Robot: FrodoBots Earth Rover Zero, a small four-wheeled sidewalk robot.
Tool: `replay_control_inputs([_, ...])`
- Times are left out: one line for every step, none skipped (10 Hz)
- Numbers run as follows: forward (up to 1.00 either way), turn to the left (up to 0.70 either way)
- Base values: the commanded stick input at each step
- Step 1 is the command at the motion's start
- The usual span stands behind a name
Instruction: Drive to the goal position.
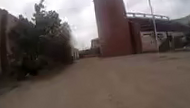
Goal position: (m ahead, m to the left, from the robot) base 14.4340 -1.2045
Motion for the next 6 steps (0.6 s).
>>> replay_control_inputs([1.00, 0.00])
replay_control_inputs([1.00, 0.00])
replay_control_inputs([1.00, 0.00])
replay_control_inputs([1.00, 0.00])
replay_control_inputs([1.00, 0.00])
replay_control_inputs([1.00, 0.00])
